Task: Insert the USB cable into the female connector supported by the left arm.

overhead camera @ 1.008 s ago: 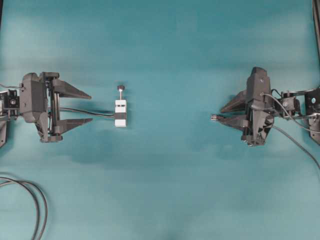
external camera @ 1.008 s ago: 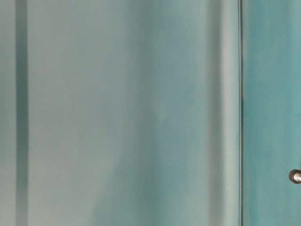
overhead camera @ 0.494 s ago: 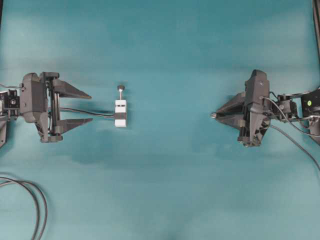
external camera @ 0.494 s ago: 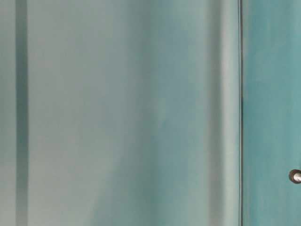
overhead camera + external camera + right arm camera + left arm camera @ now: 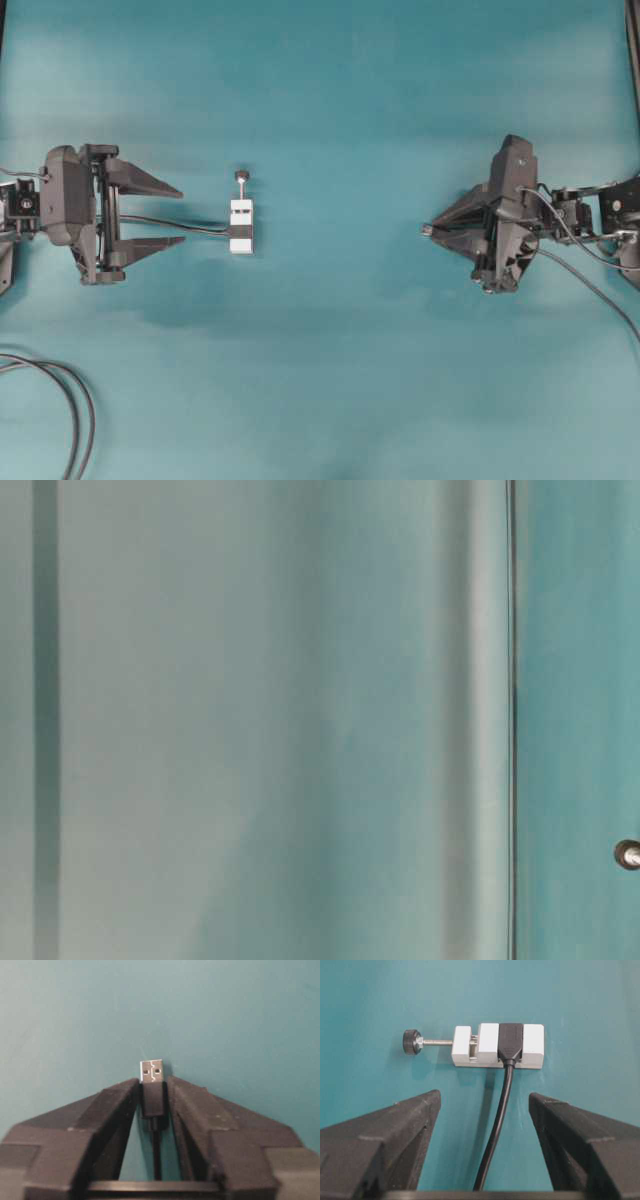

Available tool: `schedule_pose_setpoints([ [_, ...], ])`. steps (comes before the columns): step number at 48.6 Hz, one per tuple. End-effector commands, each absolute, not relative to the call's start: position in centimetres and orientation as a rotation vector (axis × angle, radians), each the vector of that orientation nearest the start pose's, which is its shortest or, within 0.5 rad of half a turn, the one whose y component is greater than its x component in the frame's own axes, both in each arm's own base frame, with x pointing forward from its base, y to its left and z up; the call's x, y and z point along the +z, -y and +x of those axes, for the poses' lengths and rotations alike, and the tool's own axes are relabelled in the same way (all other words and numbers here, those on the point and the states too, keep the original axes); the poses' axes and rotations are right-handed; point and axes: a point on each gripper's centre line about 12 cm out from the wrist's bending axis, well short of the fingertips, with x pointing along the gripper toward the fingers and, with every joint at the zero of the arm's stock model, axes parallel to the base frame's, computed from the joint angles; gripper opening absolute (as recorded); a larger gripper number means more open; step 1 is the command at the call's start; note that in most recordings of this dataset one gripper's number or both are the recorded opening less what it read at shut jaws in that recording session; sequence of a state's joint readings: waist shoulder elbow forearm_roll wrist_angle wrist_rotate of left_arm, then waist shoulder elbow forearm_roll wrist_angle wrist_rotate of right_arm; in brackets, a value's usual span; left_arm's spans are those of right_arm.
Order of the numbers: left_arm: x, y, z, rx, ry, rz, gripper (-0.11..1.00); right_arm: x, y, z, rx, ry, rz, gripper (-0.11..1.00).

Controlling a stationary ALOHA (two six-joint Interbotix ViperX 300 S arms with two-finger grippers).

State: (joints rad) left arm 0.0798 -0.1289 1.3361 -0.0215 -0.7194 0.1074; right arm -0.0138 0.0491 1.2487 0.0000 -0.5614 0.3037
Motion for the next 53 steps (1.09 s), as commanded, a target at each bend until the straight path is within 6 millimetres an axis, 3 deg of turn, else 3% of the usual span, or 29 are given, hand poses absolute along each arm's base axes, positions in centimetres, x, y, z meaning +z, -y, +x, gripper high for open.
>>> schedule_pose_setpoints([
  [1,10.0,-2.1,23.4,0.071,-0.476,0.088,0.82,5.1,-0.2,24.0,-0.112,-0.788,0.287,0.5],
  [5,10.0,-2.1,23.4,0.071,-0.476,0.088,0.82,5.0,-0.2,24.0,-0.112,-0.791,0.287,0.59],
  [11,9.9,-2.1,23.3,0.071,-0.479,0.087,0.82,5.0,-0.2,23.8,-0.113,-0.796,0.286,0.63],
  [34,9.5,-2.1,23.1,0.067,-0.517,0.086,0.82,5.8,-0.2,22.4,-0.112,-0.79,0.286,0.64],
  [45,9.7,-2.1,23.4,0.068,-0.508,0.086,0.82,6.2,-0.2,22.7,-0.11,-0.779,0.282,0.64],
  [53,9.8,-2.1,23.5,0.068,-0.505,0.086,0.82,6.3,-0.2,23.0,-0.106,-0.769,0.28,0.56],
])
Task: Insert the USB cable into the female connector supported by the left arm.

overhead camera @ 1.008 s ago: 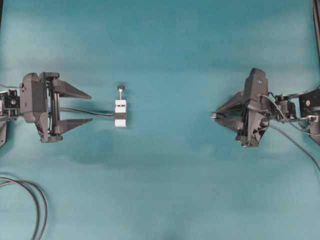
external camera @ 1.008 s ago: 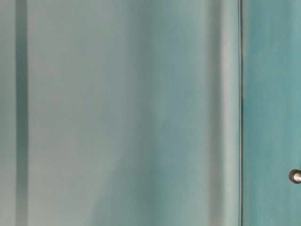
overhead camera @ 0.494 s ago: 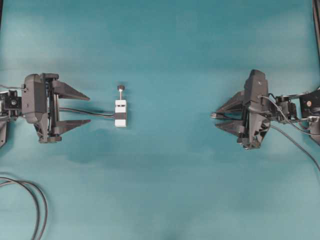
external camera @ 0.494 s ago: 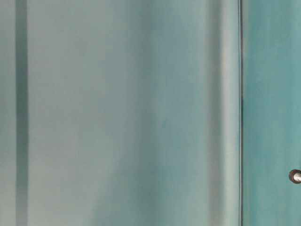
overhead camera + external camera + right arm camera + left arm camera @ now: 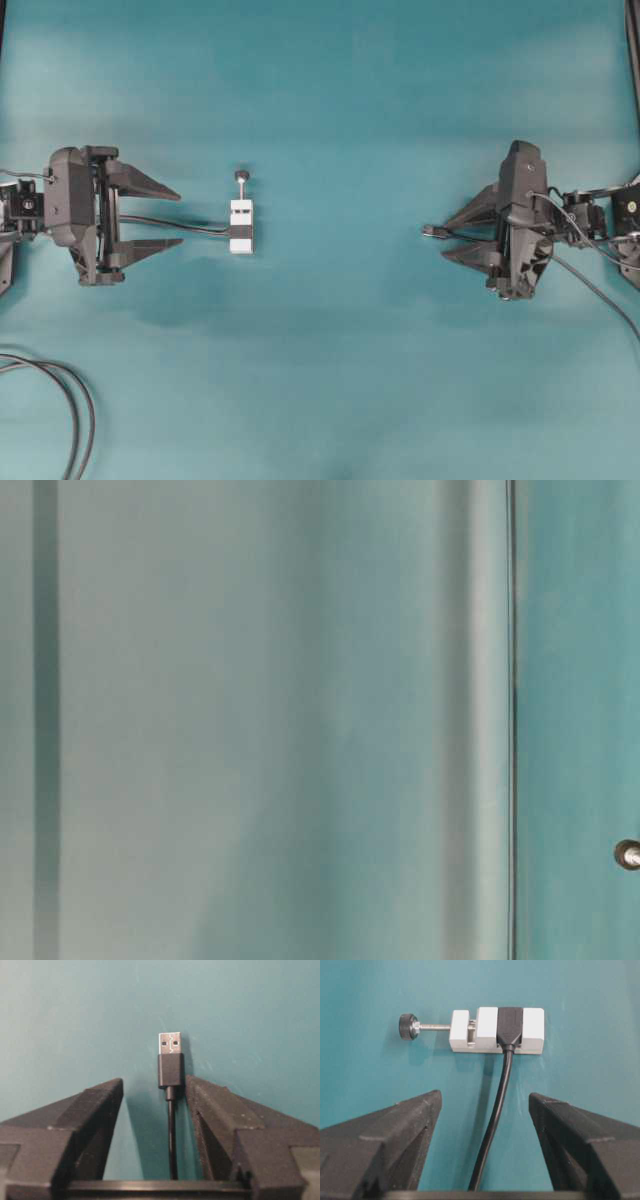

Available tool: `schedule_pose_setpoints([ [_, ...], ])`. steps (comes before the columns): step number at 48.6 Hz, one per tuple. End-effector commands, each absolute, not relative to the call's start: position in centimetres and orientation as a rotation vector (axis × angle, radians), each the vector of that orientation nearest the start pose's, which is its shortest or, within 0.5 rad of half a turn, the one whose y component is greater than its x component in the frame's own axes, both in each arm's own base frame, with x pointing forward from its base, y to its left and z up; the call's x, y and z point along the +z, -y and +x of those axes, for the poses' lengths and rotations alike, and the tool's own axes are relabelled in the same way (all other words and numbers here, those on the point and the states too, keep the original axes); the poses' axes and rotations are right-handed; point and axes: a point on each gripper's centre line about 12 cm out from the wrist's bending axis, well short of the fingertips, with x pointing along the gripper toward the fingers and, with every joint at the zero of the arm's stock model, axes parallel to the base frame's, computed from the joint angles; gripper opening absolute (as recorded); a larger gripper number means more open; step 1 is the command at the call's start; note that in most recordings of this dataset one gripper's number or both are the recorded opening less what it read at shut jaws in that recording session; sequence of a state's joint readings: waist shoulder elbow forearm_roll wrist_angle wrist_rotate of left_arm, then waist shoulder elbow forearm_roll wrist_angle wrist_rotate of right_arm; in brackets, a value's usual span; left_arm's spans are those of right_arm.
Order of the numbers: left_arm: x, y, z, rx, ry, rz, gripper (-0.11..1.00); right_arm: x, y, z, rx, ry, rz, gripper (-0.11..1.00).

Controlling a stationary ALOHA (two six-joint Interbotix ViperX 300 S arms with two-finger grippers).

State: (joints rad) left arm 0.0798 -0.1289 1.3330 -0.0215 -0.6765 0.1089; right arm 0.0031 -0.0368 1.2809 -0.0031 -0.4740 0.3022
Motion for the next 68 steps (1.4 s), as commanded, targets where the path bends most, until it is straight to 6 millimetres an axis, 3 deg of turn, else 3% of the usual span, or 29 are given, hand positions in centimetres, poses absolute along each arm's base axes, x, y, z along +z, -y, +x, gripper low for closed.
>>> schedule_pose_setpoints([
  [1,9.8,-2.1,23.5,0.068,-0.505,0.086,0.82,6.4,-0.2,23.1,-0.106,-0.767,0.28,0.55],
  [16,9.7,-2.1,23.4,0.068,-0.506,0.085,0.82,6.6,-0.2,23.5,-0.103,-0.754,0.28,0.39],
  [45,9.6,-2.1,23.3,0.068,-0.509,0.085,0.82,5.9,-0.2,24.8,-0.099,-0.769,0.271,0.38],
  [55,9.6,-2.0,23.2,0.065,-0.514,0.086,0.82,5.9,-0.3,24.7,-0.086,-0.775,0.243,0.25],
  [68,9.6,-2.1,23.2,0.066,-0.514,0.085,0.82,6.7,-0.3,26.1,-0.063,-0.787,0.177,0.25],
])
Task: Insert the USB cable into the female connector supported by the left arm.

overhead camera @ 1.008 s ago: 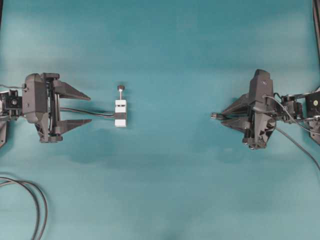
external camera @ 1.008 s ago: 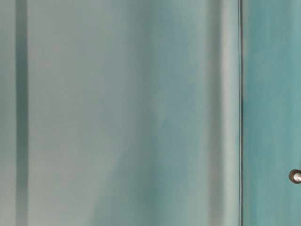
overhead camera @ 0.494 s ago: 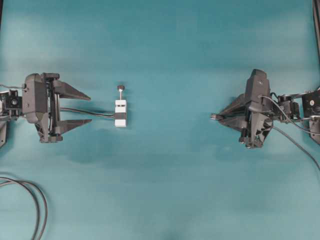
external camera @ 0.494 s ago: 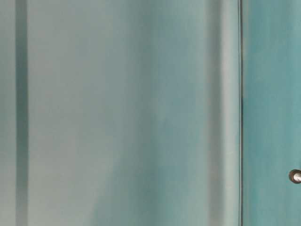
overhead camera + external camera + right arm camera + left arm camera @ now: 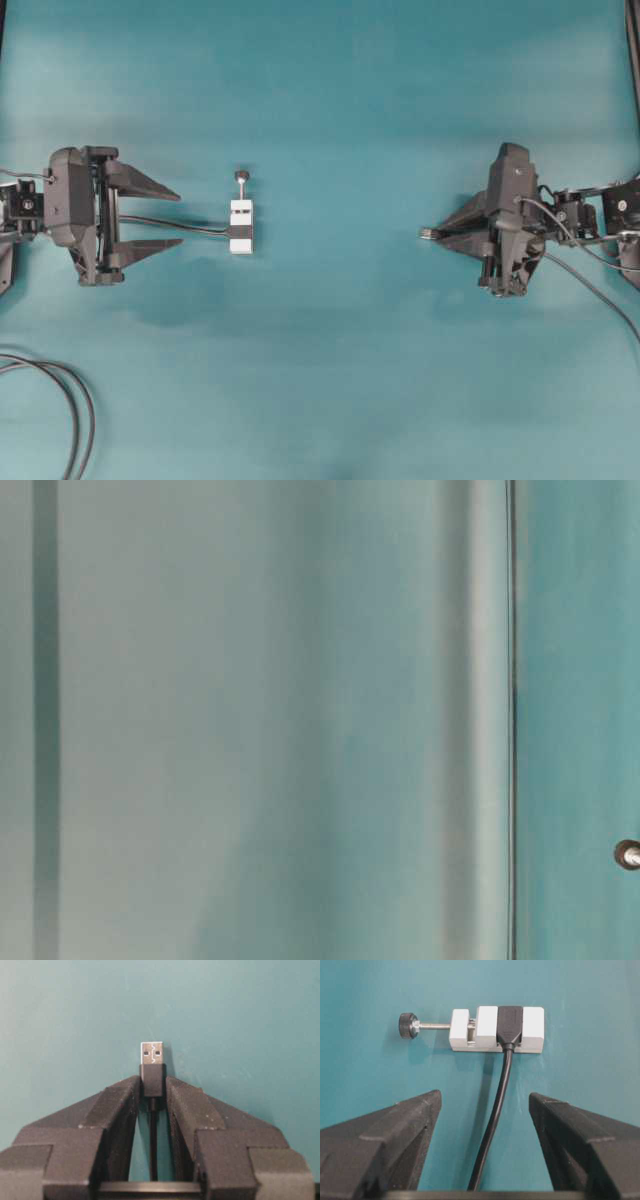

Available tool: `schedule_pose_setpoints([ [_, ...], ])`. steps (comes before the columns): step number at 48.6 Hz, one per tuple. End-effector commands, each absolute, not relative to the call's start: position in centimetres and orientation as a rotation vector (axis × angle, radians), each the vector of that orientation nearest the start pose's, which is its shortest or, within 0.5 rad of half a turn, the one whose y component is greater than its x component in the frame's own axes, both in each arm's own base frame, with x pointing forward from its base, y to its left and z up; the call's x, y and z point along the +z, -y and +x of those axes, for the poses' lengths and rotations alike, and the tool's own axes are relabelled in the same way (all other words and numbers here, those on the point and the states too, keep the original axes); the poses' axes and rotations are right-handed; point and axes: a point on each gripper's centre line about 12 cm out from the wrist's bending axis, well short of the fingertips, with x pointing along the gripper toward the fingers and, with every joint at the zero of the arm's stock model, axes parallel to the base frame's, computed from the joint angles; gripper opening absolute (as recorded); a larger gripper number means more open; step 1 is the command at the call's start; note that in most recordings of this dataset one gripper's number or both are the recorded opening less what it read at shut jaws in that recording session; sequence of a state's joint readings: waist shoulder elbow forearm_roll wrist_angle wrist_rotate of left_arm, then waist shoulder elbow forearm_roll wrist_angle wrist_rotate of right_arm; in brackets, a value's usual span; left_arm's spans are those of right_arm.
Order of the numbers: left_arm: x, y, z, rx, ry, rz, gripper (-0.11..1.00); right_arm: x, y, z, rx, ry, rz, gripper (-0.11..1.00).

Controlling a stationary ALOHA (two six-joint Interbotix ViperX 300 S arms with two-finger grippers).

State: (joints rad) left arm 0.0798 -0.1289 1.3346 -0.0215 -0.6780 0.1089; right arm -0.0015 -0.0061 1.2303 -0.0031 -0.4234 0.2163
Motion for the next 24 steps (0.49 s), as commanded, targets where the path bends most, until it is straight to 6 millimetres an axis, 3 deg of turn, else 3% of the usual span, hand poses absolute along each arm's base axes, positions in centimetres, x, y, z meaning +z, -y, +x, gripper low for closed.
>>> schedule_pose_setpoints([
  [1,9.5,-2.0,23.1,0.065,-0.517,0.086,0.82,6.9,-0.3,26.3,-0.06,-0.789,0.169,0.25],
  [24,8.4,-2.0,23.8,0.063,-0.492,0.088,0.76,12.5,1.8,32.1,-0.06,-0.797,0.043,0.21],
])
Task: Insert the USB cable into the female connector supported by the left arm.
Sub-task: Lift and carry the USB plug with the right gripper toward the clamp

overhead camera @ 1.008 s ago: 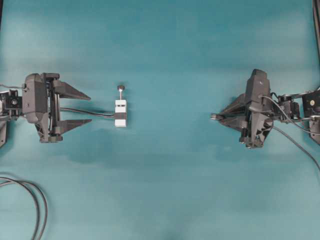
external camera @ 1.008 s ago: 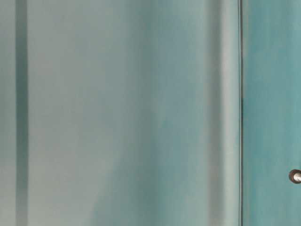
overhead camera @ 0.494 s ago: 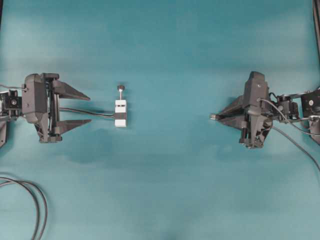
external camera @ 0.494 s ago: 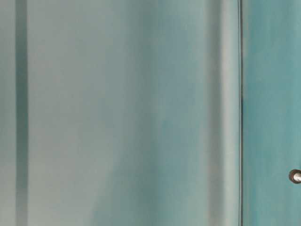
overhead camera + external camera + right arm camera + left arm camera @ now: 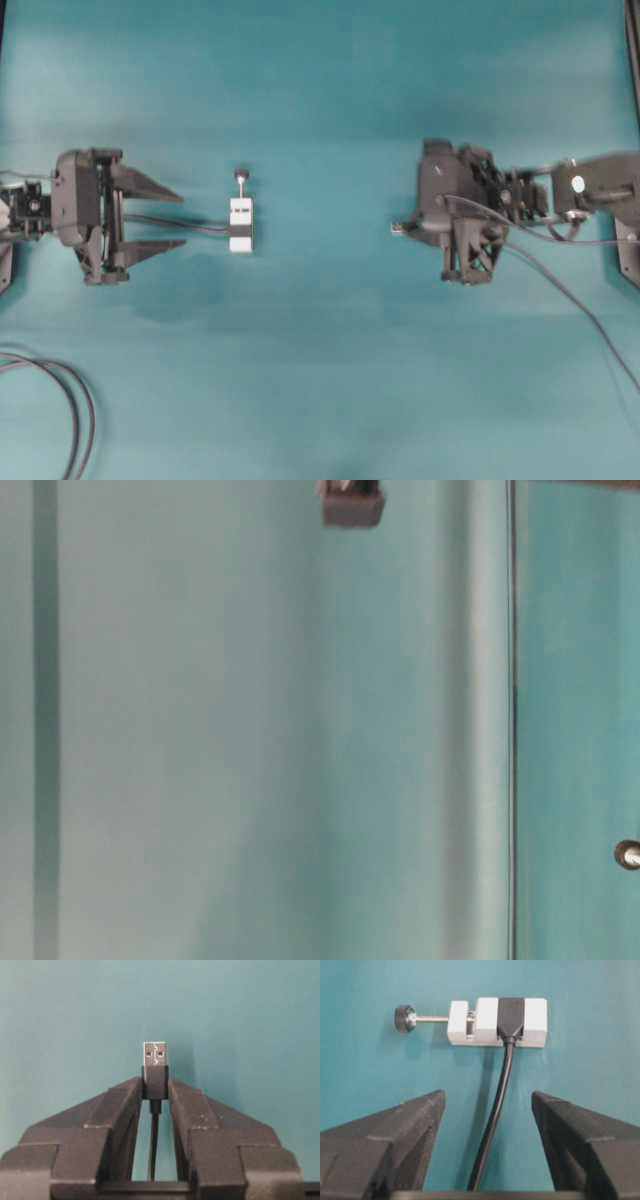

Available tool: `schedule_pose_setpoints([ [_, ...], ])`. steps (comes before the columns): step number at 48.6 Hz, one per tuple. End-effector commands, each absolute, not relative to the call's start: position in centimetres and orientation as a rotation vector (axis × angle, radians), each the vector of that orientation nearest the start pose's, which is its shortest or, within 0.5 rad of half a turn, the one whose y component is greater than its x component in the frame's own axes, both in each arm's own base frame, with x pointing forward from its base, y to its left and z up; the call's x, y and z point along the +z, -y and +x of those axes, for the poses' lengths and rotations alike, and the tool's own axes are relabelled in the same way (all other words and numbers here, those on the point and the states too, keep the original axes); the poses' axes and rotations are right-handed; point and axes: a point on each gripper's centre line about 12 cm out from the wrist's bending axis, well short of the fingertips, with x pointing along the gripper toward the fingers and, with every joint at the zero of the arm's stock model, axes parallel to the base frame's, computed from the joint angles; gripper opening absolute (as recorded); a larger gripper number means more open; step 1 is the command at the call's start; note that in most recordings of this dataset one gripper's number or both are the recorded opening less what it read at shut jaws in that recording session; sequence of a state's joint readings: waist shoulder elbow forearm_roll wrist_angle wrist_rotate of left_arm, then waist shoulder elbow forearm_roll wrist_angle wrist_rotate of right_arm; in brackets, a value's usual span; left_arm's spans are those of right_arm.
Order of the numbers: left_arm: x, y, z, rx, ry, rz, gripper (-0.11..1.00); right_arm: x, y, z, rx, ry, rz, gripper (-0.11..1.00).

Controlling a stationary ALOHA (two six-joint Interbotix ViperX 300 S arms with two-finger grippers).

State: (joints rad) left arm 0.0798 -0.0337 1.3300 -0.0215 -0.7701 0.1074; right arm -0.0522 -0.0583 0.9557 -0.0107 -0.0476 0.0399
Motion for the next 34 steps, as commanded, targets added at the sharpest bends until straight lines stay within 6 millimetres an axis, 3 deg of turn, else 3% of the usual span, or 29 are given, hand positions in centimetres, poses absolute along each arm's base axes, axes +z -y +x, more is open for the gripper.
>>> schedule_pose_setpoints([
  [1,8.4,-2.0,23.9,0.064,-0.491,0.089,0.76,12.7,1.8,32.3,-0.063,-0.792,0.044,0.21],
  [18,7.3,-2.1,24.8,0.065,-0.461,0.091,0.76,15.5,2.0,35.8,-0.066,-0.81,0.049,0.21],
  [34,6.8,-2.1,25.1,0.068,-0.429,0.092,0.76,15.1,1.5,40.7,-0.051,-0.912,0.041,0.21],
])
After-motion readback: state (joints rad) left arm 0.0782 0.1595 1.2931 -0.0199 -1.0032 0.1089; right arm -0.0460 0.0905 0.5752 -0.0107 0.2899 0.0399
